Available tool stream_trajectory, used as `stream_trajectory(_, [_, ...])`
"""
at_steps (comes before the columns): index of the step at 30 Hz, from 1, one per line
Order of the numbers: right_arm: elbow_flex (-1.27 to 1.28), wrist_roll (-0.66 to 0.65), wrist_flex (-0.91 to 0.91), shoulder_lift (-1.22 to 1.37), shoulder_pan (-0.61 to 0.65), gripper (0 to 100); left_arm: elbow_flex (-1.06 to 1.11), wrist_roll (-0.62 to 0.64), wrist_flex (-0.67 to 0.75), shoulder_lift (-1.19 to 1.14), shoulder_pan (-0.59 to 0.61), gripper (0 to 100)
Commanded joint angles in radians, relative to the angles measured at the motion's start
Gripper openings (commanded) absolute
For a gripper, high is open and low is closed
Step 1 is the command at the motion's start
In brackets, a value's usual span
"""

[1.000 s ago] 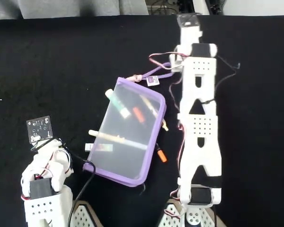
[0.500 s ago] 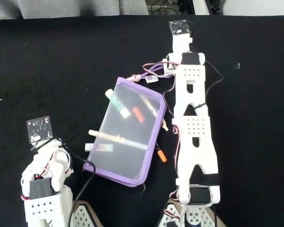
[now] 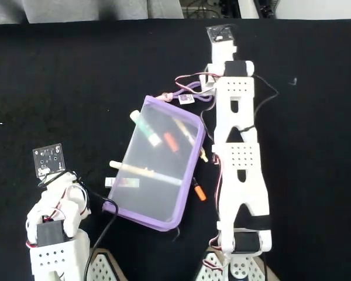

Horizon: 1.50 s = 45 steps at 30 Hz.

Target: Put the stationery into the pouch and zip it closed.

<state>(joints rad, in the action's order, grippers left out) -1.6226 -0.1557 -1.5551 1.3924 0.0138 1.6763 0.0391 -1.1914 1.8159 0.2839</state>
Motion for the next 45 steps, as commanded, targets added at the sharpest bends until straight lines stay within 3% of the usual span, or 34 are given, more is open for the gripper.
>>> stream_trajectory(1, [-0.048, -0.003, -0.014, -0.099, 0.029, 30.4, 0.021, -0.005, -0.008, 0.000, -0.004, 3])
stream_trajectory(9, [-0.044, -0.003, -0.034, -0.140, 0.031, 30.4, 0.021, -0.005, -0.008, 0.000, -0.004, 3])
stream_trajectory(20, [-0.048, 0.003, 0.241, 0.061, 0.005, 30.4, 0.021, -0.005, -0.008, 0.000, -0.007, 3])
stream_trajectory(26, [-0.048, 0.003, 0.265, 0.094, 0.005, 29.9, 0.021, -0.005, -0.008, 0.000, -0.005, 3])
stream_trajectory(33, [-0.050, -0.002, 0.264, 0.094, -0.032, 4.6, 0.021, -0.005, -0.008, 0.000, -0.005, 3])
stream_trajectory(35, [-0.050, -0.002, 0.249, 0.093, -0.046, 1.7, 0.021, -0.005, -0.008, 0.000, -0.005, 3])
stream_trajectory(37, [-0.050, -0.003, 0.226, 0.081, -0.052, 4.6, 0.021, -0.005, -0.008, 0.000, -0.005, 3])
stream_trajectory(45, [-0.044, -0.003, 0.118, 0.050, -0.051, 31.5, 0.021, -0.005, -0.008, 0.000, -0.005, 3])
